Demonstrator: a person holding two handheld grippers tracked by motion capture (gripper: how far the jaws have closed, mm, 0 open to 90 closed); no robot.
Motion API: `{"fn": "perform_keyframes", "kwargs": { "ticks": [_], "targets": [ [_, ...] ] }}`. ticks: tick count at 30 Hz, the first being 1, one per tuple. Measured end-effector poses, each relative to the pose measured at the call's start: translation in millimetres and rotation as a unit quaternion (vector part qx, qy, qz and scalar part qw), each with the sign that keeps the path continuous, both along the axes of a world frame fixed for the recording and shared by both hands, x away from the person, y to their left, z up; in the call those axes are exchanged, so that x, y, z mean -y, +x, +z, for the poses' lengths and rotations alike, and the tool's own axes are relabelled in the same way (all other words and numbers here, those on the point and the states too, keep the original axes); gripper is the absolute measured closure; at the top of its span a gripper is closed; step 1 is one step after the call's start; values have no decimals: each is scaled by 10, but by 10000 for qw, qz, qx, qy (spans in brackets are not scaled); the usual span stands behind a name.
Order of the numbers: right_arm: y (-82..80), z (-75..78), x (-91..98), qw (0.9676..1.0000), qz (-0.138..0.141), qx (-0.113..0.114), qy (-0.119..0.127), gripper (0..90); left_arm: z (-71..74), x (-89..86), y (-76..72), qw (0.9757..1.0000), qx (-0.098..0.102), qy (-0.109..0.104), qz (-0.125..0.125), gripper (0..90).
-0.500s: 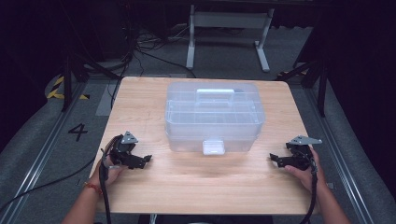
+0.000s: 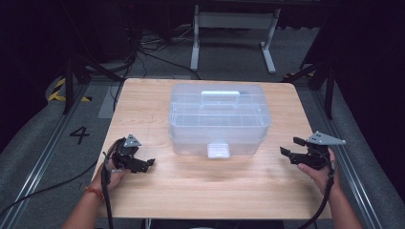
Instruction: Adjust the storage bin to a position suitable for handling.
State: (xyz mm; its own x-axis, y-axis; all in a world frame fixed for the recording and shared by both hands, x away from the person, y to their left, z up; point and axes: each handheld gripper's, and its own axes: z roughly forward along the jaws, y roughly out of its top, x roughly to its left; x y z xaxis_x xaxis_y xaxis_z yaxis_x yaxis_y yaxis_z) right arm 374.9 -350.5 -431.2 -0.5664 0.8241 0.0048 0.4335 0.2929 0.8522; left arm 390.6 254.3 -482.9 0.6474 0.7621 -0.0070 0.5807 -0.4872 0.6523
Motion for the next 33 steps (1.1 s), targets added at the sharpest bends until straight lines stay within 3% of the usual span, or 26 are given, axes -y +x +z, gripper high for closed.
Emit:
{"fn": "perform_keyframes", "kwargs": {
  "ticks": [4,5,8,12,15,19,21,24,30,33],
  "targets": [
    [-156,495,-166,9964,383,702,272,281,-2,-1,-9,10000,32,9,21,3],
    [-156,495,-166,9964,383,702,272,281,-2,-1,-9,10000,31,7,22,3],
    [-208,773,-301,9938,535,949,240,287,-1,-1,-9,10000,33,11,20,3],
    [-158,1069,-530,9908,735,1132,-25,312,0,-2,-4,10000,26,13,2,3],
    [-59,1252,-705,9886,1014,1100,-157,309,-2,4,-3,10000,-22,-25,-2,2],
    [116,1420,-948,9855,1268,980,-549,322,-1,3,0,10000,0,-14,-8,2],
    [270,1464,-1106,9842,1367,846,-738,326,-1,2,0,10000,16,-4,-12,3],
    [362,1475,-1192,9829,1398,829,-866,325,2,-1,-14,10000,-25,1,-64,3],
    [636,1523,-1375,9830,1391,741,-946,317,-6,3,-24,10000,30,-23,-69,3],
    [771,1565,-1506,9810,1476,714,-1039,312,-5,2,-24,10000,29,-22,-72,3]
  ]
}}
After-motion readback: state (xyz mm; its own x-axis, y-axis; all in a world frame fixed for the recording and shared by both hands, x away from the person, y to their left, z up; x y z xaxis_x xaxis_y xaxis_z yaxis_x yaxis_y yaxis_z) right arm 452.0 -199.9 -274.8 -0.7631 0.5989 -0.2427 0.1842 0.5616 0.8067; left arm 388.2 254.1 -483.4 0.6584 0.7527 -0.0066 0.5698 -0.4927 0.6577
